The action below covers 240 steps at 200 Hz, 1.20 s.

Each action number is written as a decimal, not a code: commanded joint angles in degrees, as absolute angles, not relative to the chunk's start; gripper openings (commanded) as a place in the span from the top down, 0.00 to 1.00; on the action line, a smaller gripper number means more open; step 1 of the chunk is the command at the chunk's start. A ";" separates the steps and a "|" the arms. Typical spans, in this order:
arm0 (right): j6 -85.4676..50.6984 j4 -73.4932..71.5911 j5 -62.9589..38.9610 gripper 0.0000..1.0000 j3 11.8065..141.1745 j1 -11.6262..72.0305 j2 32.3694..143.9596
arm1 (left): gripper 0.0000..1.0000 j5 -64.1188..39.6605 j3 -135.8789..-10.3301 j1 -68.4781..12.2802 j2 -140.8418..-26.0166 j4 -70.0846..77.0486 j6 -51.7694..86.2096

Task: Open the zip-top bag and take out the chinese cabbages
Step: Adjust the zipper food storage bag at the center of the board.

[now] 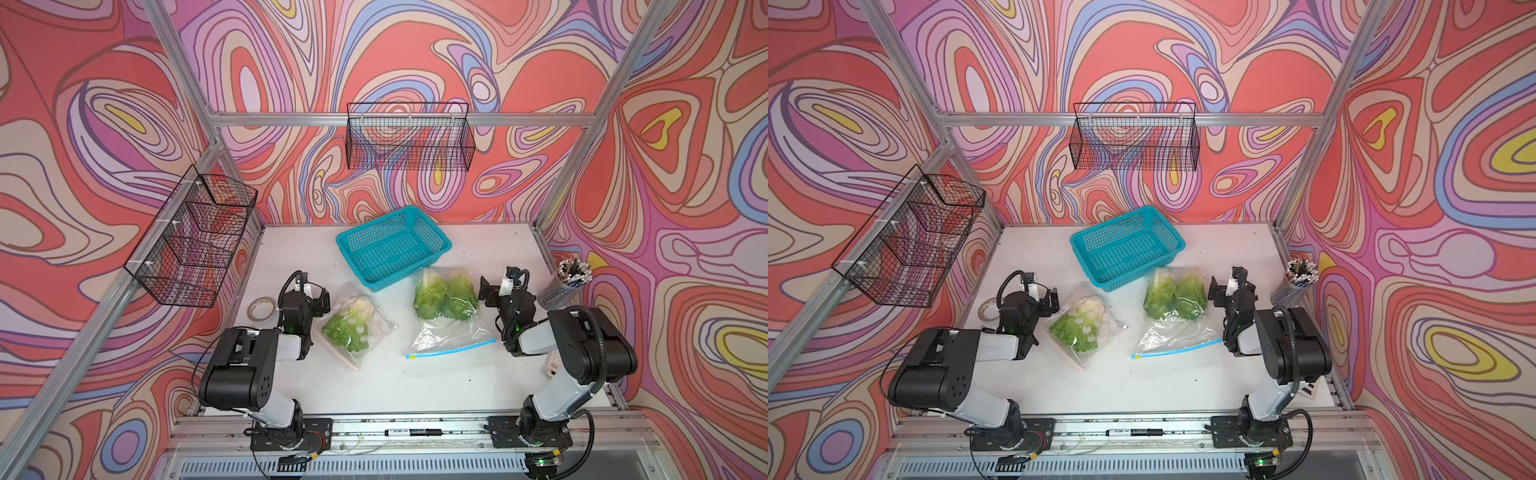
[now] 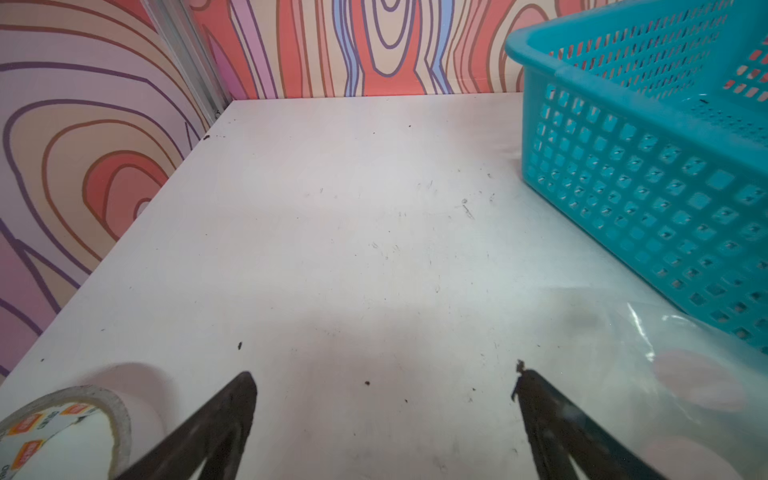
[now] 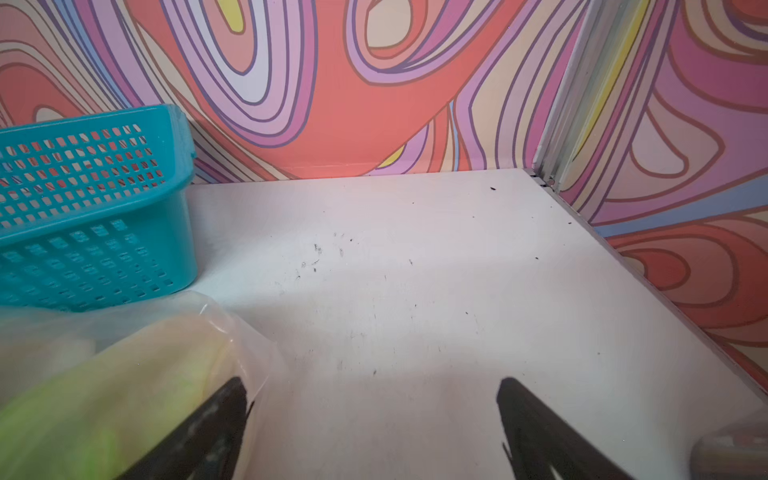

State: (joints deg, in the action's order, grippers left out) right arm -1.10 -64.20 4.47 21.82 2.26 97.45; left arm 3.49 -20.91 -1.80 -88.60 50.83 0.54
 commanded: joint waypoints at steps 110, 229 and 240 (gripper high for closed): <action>-0.92 -64.48 4.21 0.02 22.43 2.02 98.00 | 0.00 -1.92 -21.99 0.09 -88.20 49.75 0.42; -2.93 -63.40 10.08 0.04 22.32 1.97 96.17 | 0.00 5.44 -22.06 0.53 -86.23 47.95 3.91; -4.15 -60.50 13.49 0.04 22.54 1.98 93.28 | 0.00 7.15 -21.87 0.36 -84.12 46.90 3.91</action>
State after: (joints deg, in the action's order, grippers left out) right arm -1.87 -63.64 6.66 21.82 2.28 97.21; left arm 1.28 -20.93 0.05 -88.07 48.66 1.91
